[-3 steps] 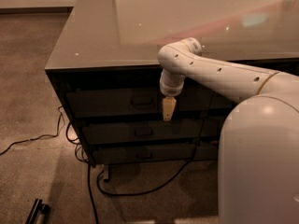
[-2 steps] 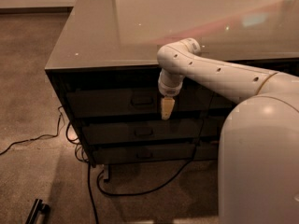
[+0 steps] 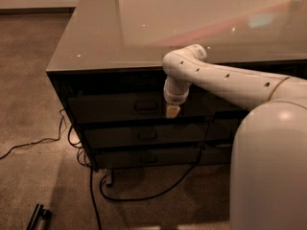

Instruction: Open top drawer

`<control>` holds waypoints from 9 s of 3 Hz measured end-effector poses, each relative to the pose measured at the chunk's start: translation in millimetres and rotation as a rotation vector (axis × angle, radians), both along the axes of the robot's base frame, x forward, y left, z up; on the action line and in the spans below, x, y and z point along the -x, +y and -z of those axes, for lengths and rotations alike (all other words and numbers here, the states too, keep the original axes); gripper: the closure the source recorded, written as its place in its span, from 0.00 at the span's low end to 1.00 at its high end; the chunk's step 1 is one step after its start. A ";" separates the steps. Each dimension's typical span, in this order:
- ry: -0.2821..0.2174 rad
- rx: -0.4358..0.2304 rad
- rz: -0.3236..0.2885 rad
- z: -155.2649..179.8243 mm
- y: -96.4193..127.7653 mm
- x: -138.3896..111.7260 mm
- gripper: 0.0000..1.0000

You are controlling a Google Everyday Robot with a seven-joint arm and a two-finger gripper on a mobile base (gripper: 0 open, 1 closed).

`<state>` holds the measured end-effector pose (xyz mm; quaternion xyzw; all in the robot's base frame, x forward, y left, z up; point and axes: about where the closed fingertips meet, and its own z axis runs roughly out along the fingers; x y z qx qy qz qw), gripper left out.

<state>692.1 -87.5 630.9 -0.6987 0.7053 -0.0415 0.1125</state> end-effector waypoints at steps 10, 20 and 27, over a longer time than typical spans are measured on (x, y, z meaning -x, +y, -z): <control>0.003 0.016 0.187 14.0 -27.3 93.2 0.62; -0.039 -0.132 -0.137 -4.4 6.0 103.2 0.00; -0.026 -0.042 -0.021 -1.2 -17.5 167.4 0.39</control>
Offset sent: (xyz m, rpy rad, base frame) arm -0.0603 -0.0492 0.0023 -0.0109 0.1020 -0.2413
